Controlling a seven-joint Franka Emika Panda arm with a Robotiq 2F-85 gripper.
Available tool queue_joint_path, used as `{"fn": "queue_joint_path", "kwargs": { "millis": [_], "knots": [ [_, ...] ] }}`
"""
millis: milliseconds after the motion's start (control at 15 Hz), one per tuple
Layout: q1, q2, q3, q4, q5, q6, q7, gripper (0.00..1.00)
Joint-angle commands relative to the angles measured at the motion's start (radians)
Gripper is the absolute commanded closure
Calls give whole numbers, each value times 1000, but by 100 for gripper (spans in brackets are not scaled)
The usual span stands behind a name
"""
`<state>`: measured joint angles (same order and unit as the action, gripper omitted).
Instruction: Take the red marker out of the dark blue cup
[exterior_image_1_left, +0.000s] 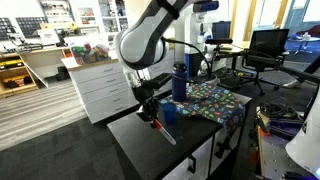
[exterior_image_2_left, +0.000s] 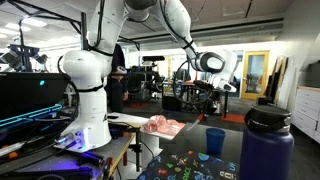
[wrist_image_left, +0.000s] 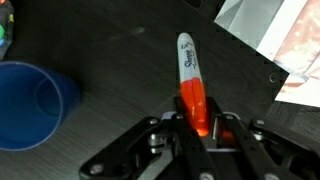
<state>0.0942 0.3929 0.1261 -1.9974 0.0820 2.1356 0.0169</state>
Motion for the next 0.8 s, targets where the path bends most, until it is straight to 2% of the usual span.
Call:
{"fn": "queue_joint_path", "kwargs": {
  "millis": [0, 533, 733],
  "knots": [
    [4, 2, 7, -16, 29, 34, -22, 50],
    [5, -34, 1, -38, 9, 117, -23, 2],
    [8, -71, -2, -47, -5, 166, -18, 0]
  ]
}}
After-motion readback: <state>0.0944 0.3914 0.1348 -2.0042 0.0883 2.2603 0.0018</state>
